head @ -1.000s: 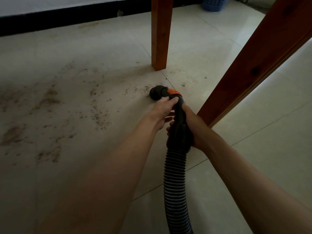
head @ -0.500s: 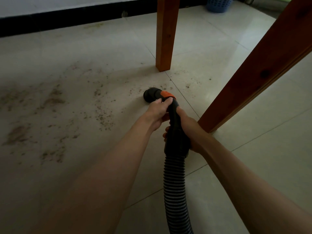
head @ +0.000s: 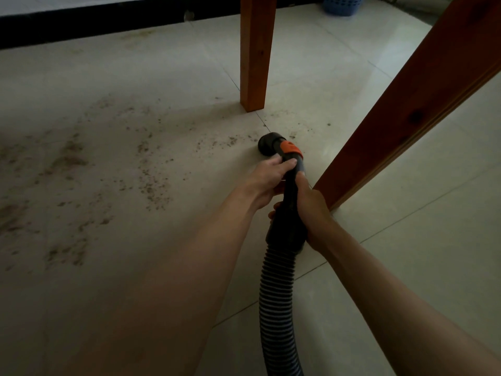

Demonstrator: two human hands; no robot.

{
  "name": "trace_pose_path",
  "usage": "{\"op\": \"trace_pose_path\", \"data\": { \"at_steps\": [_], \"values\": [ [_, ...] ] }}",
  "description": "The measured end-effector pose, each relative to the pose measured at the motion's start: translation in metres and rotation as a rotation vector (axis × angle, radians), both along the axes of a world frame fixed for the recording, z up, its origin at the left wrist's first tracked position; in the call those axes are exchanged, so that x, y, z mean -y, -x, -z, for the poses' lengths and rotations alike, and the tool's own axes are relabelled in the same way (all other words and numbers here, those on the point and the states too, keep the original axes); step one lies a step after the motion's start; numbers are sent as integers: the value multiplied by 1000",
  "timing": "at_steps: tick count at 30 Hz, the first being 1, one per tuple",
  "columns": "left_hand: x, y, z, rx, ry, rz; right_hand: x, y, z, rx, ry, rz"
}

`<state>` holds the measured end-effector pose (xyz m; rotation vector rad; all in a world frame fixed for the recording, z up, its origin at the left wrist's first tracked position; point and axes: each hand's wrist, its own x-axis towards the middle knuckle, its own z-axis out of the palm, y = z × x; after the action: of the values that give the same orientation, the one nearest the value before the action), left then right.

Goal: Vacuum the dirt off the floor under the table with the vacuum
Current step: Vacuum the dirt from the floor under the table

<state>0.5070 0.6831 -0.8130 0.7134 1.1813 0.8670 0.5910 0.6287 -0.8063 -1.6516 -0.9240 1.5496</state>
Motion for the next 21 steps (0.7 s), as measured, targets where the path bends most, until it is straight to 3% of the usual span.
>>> {"op": "trace_pose_path", "data": {
  "at_steps": [10, 21],
  "values": [
    [-18, 8, 2, -43, -7, -126, -26, 22, 2, -64, 32, 86],
    [-30, 45, 19, -67, 22, -197, -30, 34, -5, -195, 149, -56]
  ]
}}
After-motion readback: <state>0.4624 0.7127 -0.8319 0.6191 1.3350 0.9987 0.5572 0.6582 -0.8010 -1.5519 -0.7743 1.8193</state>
